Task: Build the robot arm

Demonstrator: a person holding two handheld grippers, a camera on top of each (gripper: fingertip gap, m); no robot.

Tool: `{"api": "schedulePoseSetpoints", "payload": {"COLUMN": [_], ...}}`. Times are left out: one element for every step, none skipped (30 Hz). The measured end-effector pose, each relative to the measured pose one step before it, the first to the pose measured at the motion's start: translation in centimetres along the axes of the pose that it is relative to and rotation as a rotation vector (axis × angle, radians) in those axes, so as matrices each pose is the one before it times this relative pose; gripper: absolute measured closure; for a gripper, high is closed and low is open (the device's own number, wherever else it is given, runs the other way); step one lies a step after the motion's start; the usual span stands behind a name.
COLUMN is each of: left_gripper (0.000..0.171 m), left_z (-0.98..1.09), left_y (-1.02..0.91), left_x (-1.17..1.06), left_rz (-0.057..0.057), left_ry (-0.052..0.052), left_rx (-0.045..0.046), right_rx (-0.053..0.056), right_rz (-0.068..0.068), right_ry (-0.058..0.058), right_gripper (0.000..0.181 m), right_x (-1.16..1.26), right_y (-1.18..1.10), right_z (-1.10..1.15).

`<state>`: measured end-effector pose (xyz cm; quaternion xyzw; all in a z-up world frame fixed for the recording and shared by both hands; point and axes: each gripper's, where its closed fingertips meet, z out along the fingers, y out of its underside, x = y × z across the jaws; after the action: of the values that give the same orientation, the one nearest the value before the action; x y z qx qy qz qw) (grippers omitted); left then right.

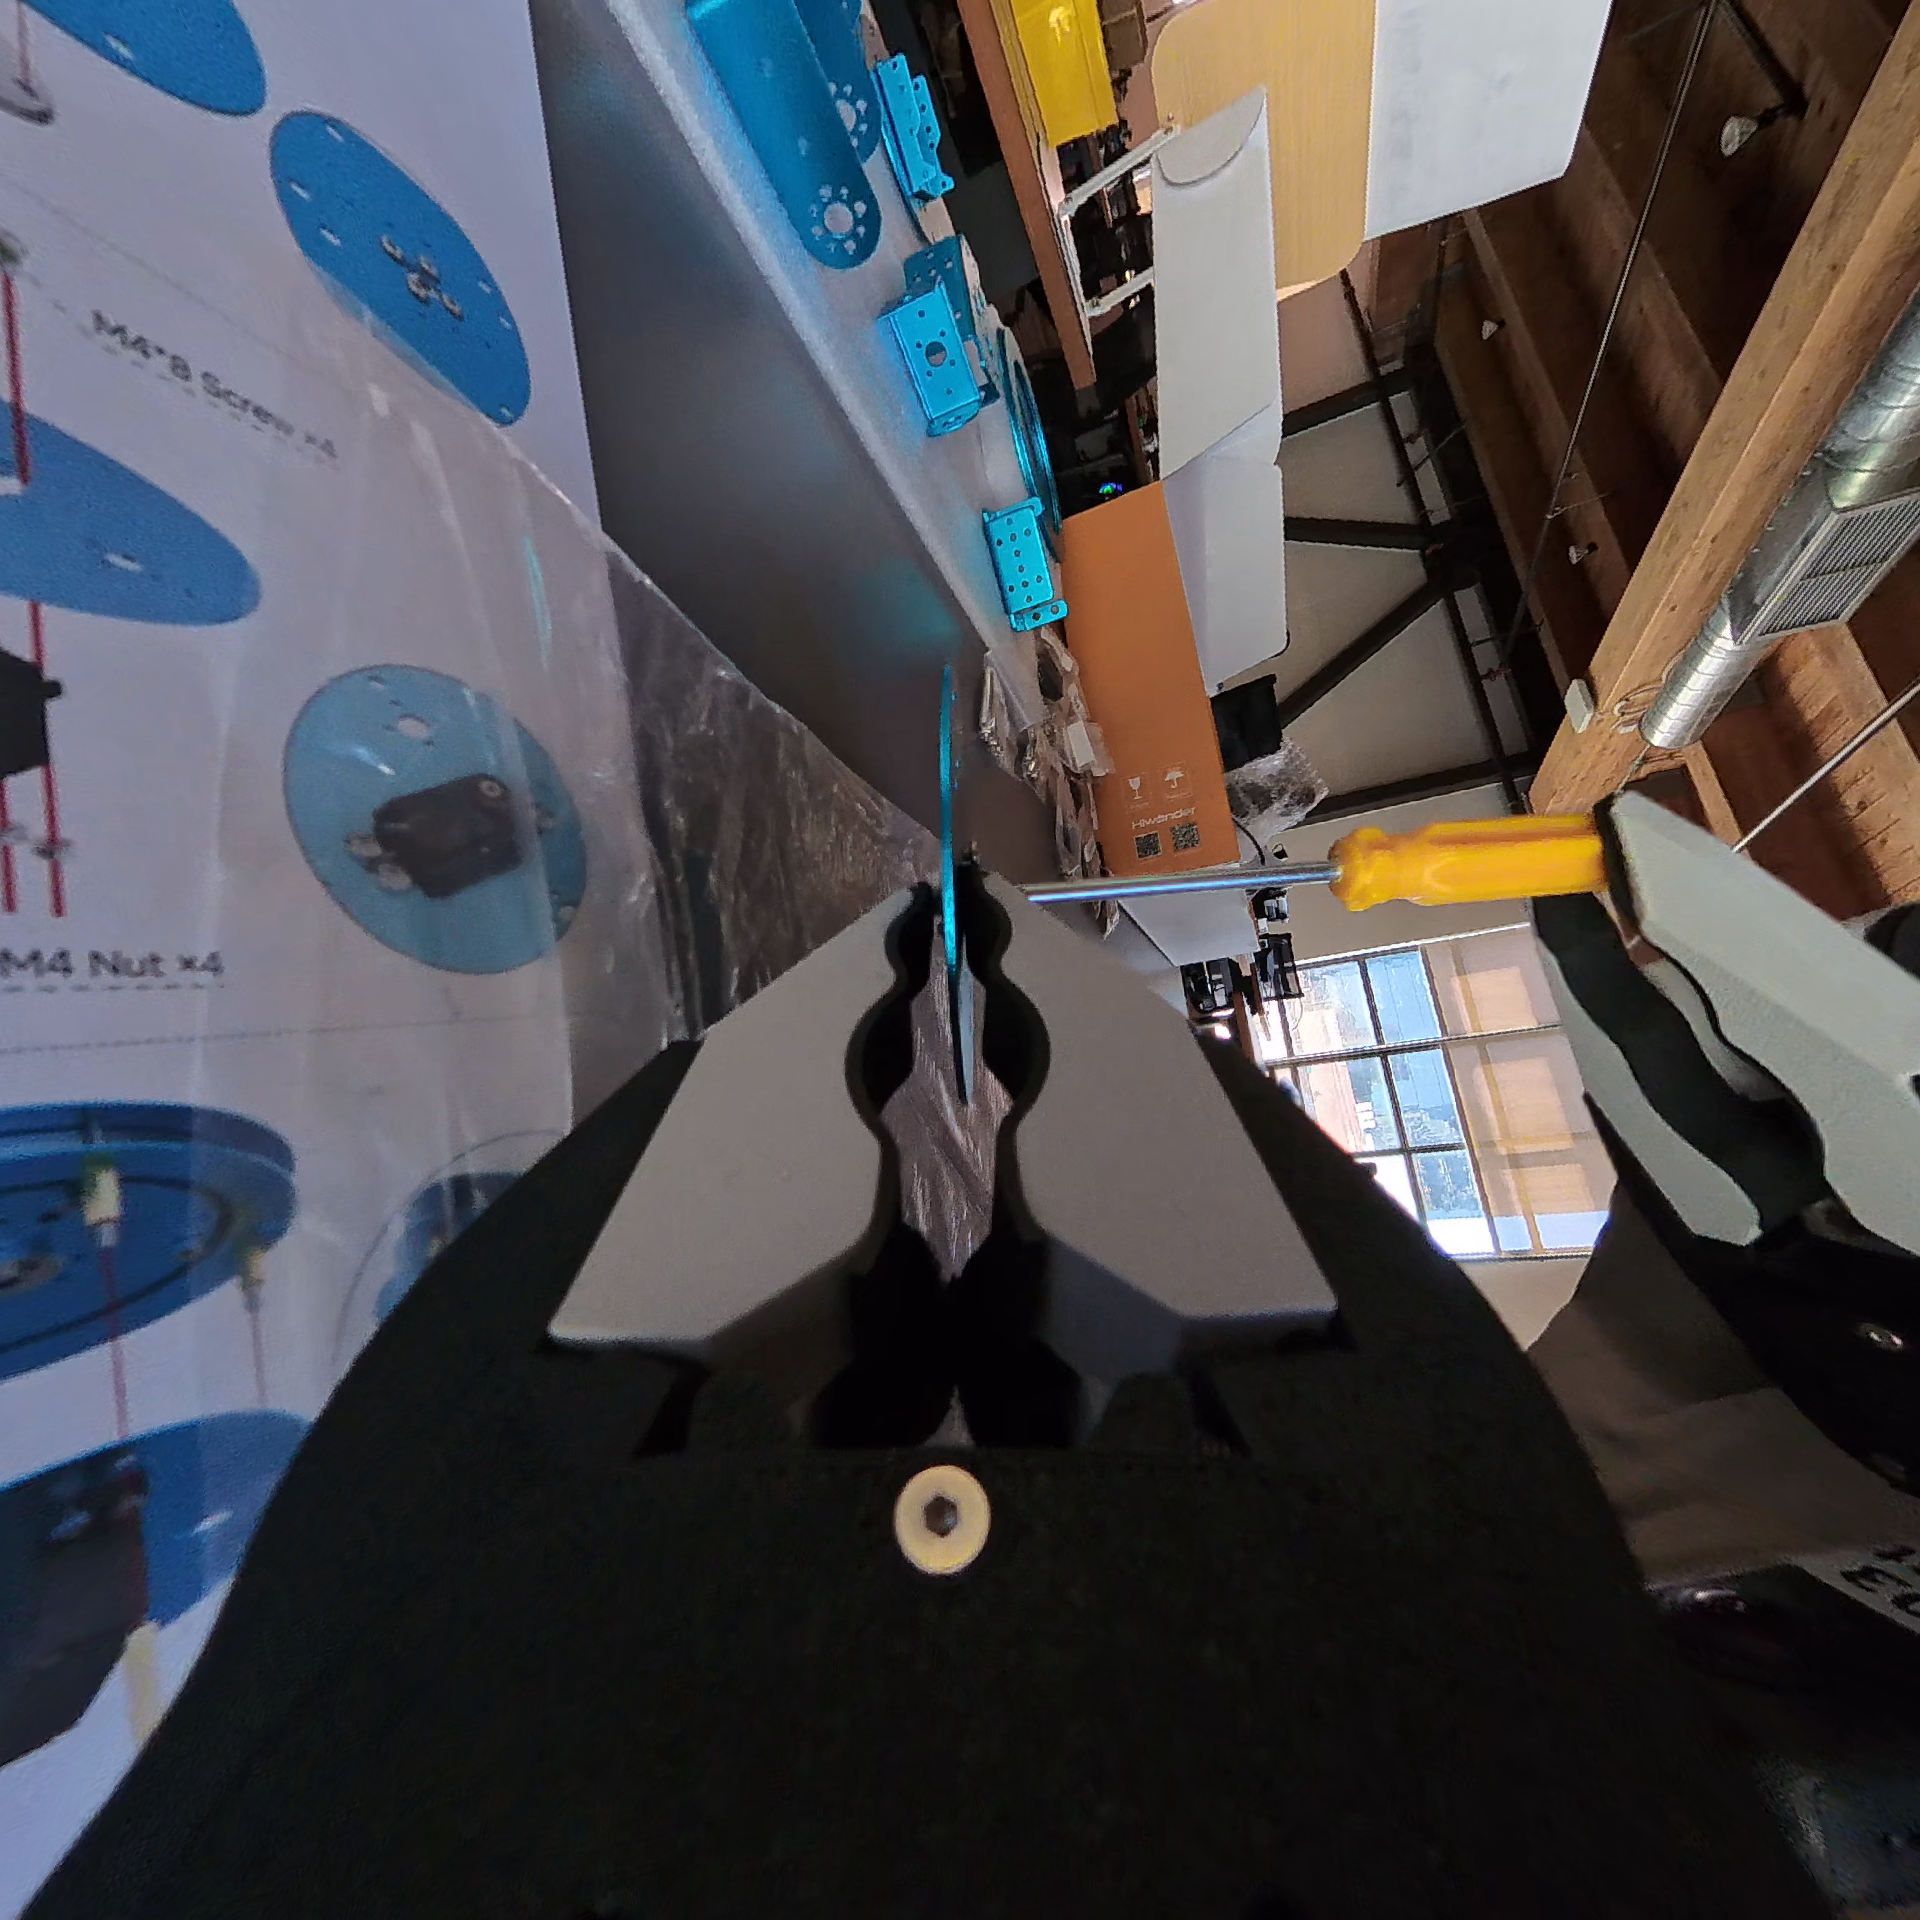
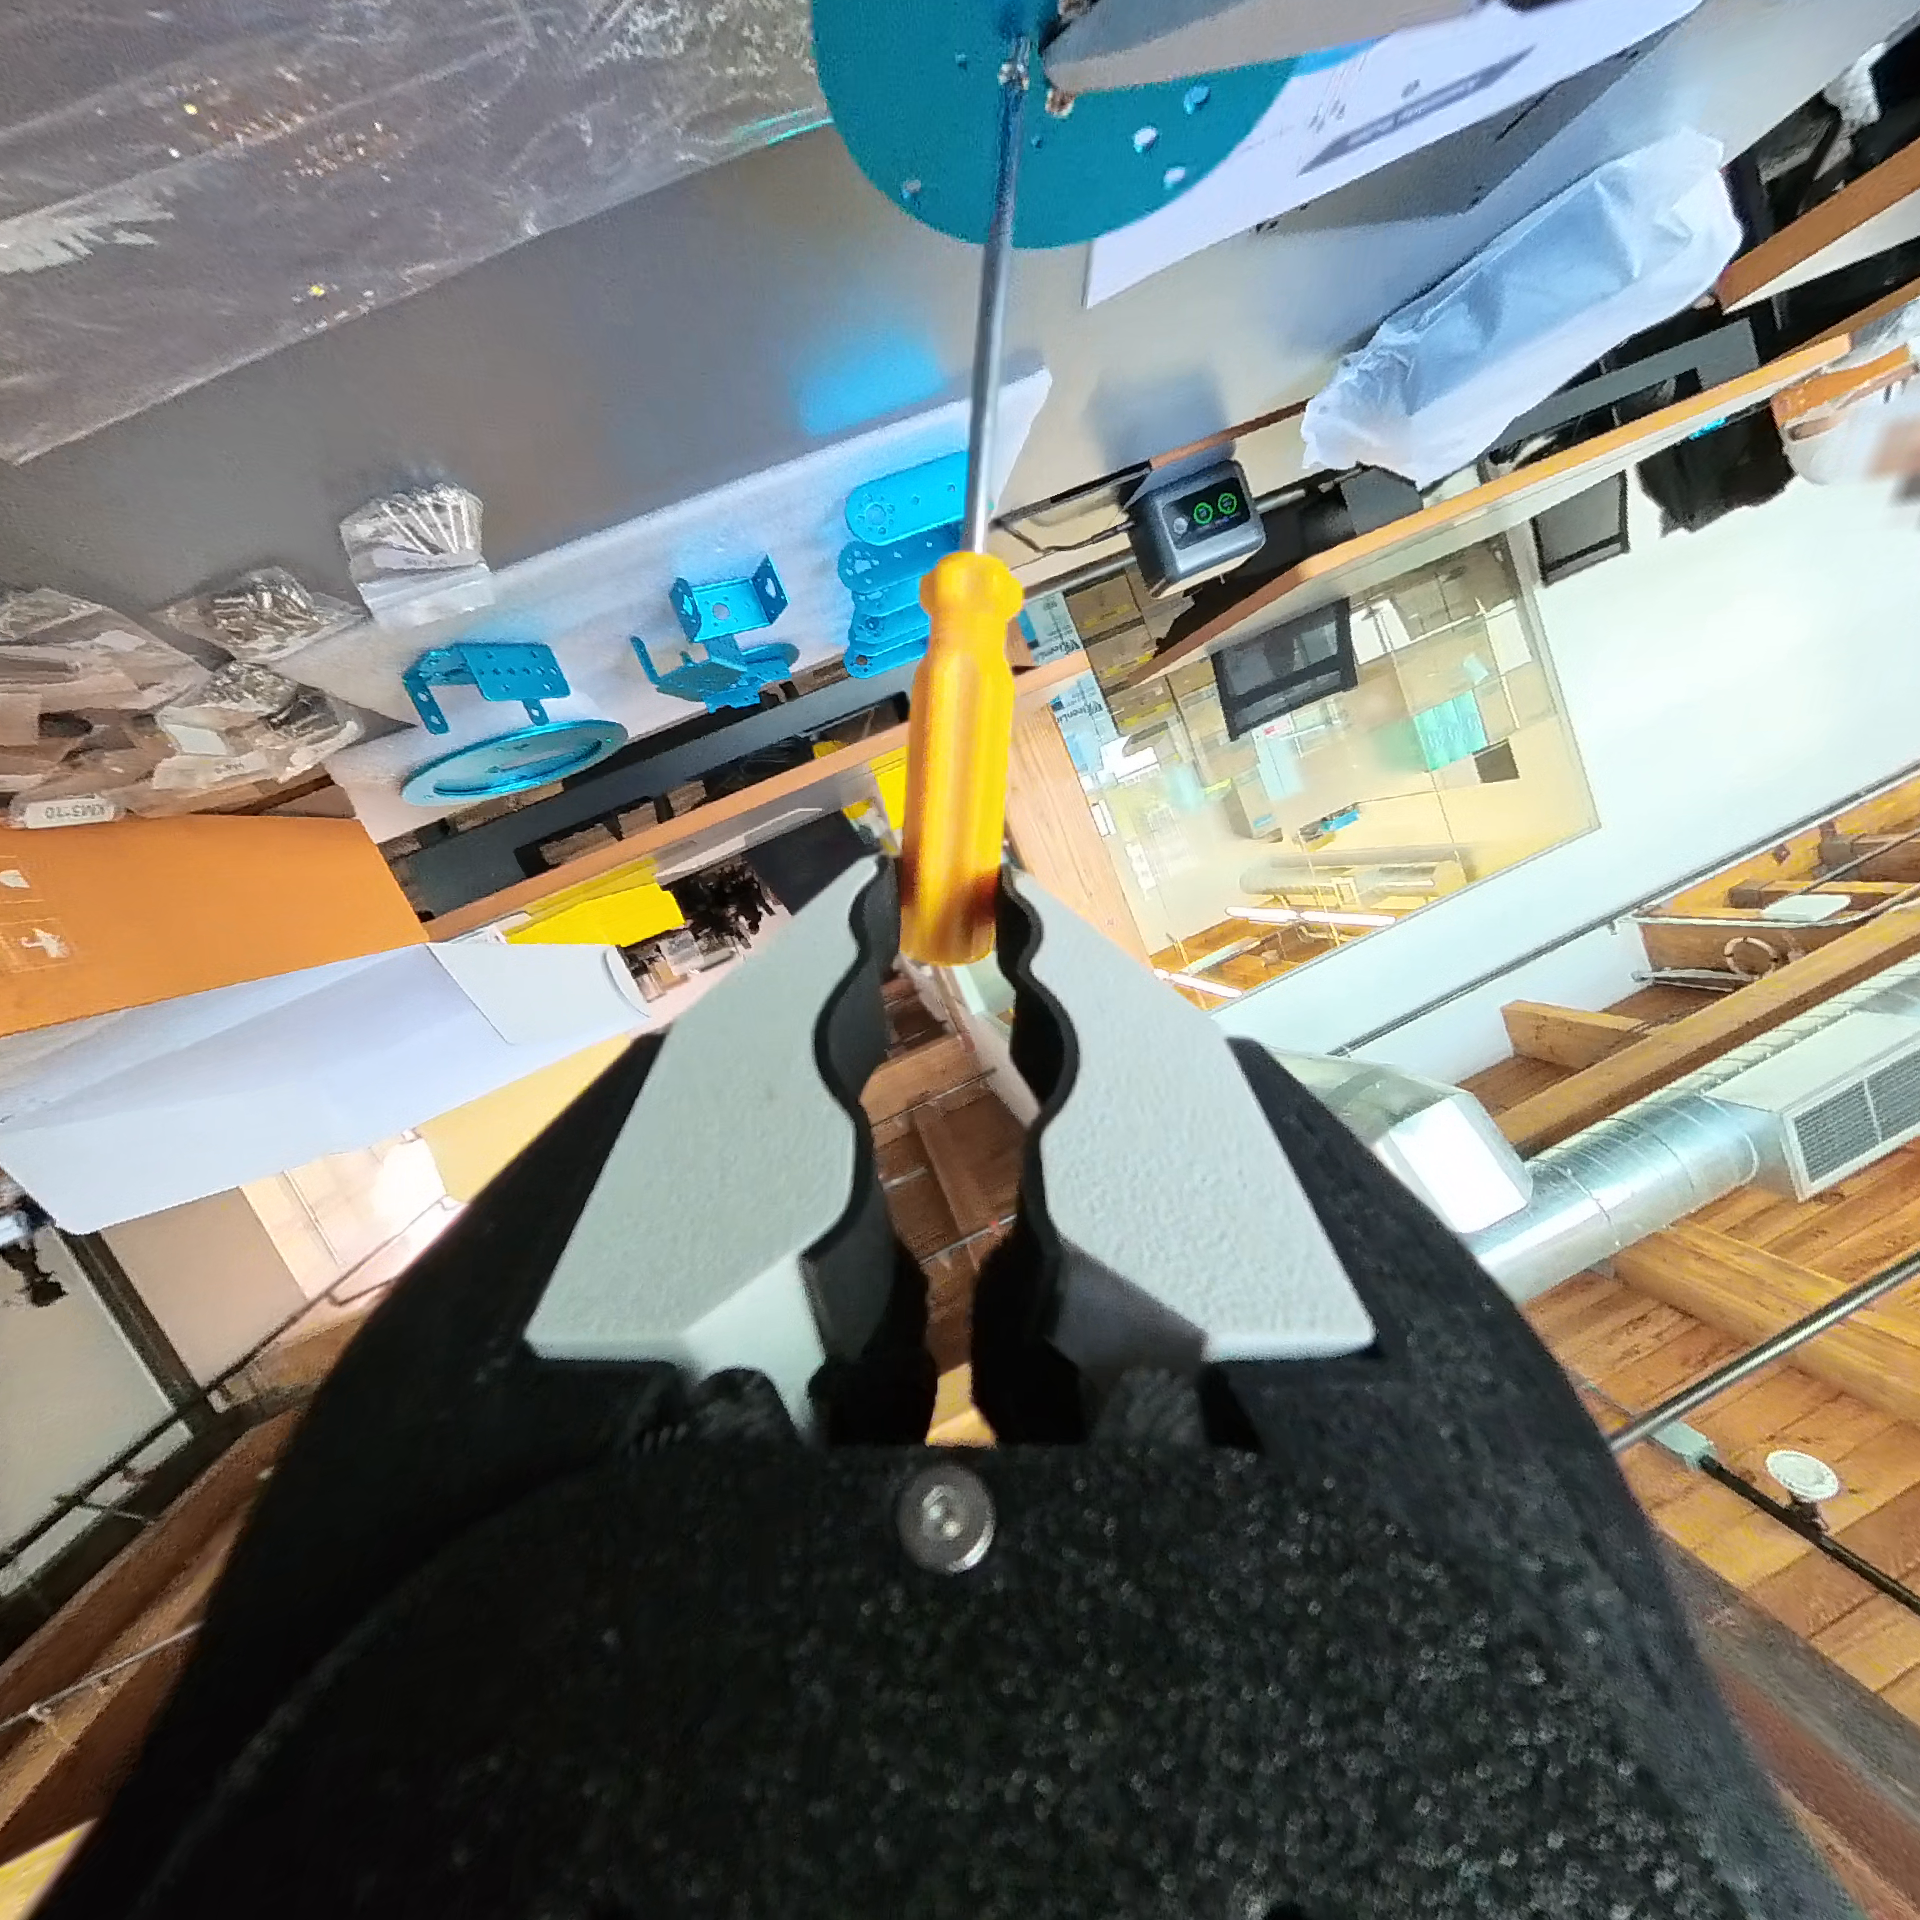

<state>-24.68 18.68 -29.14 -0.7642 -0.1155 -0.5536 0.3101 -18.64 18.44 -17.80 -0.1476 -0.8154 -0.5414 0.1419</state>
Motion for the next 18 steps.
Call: {"api": "schedulePoseSetpoints", "payload": {"left_gripper": [0.166, 0.166, 0.166, 0.166, 0.166, 0.166, 0.166, 0.166, 0.166, 0.166, 0.166, 0.166, 0.166, 0.167, 0.167, 0.166, 0.166, 0.166], "left_z": [0.039, -0.009, -0.052, -0.109, -0.135, -0.121, -0.108, -0.080, -0.055, -0.047, -0.076, -0.056, -0.084, -0.133, -0.122, -0.115, -0.088, -0.093], "left_y": [0.117, 0.042, -0.056, -0.129, -0.150, -0.118, -0.091, -0.044, -0.027, -0.039, -0.092, -0.080, -0.111, -0.194, -0.164, -0.158, -0.158, -0.202], "left_x": [-0.012, -0.041, -0.042, -0.039, -0.094, -0.053, -0.027, -0.031, -0.007, 0.016, 0.026, 0.025, 0.058, 0.124, 0.100, 0.097, 0.106, 0.083], "left_rz": [0.0031, 0.0047, 0.0088, 0.0103, 0.0127, 0.0197, 0.0216, 0.0248, 0.0295, 0.0283, 0.0258, 0.0284, 0.0281, 0.0253, 0.0280, 0.0301, 0.0314, 0.0326], "left_ry": [-0.0004, -0.0051, -0.0063, -0.0075, -0.0115, -0.0106, -0.0113, -0.0151, -0.0148, -0.0135, -0.0118, -0.0115, -0.0095, -0.0057, -0.0092, -0.0099, -0.0100, -0.0096], "left_rx": [-0.00399, 0.00138, 0.00493, 0.00924, 0.00894, 0.00747, 0.00712, 0.00542, 0.00465, 0.00532, 0.00752, 0.00449, 0.00633, 0.01122, 0.00750, 0.00661, 0.00630, 0.00863], "right_rx": [0.0030, 0.0087, 0.0144, 0.0142, 0.0236, 0.0306, 0.0223, 0.0254, 0.0222, 0.0191, 0.0238, 0.0259, 0.0317, 0.0290, 0.0318, 0.0360, 0.0297, 0.0318], "right_rz": [0.0105, 0.0108, 0.0291, 0.0432, 0.0480, 0.0652, 0.0687, 0.0621, 0.0615, 0.0611, 0.0715, 0.0810, 0.0822, 0.0879, 0.0816, 0.0842, 0.0874, 0.0839], "right_ry": [-0.0065, -0.0074, -0.0128, -0.0347, -0.0614, -0.0676, -0.0634, -0.0608, -0.0517, -0.0542, -0.0725, -0.0809, -0.0978, -0.0945, -0.0830, -0.1000, -0.1040, -0.1133], "right_gripper": [0.164, 0.164, 0.164, 0.164, 0.164, 0.164, 0.164, 0.165, 0.165, 0.164, 0.164, 0.164, 0.164, 0.164, 0.164, 0.164, 0.164, 0.164], "right_x": [0.023, 0.006, 0.023, -0.219, -0.607, -0.598, -0.484, -0.472, -0.313, -0.296, -0.501, -0.549, -0.719, -0.562, -0.335, -0.532, -0.534, -0.644], "right_y": [0.044, -0.023, -0.048, -0.010, -0.122, -0.164, -0.052, -0.076, 0.004, 0.090, 0.054, 0.066, 0.031, 0.114, 0.100, 0.012, 0.066, -0.001], "right_z": [0.065, 0.076, 0.082, 0.124, 0.115, 0.106, 0.141, 0.149, 0.200, 0.273, 0.293, 0.310, 0.334, 0.337, 0.312, 0.259, 0.266, 0.259]}}
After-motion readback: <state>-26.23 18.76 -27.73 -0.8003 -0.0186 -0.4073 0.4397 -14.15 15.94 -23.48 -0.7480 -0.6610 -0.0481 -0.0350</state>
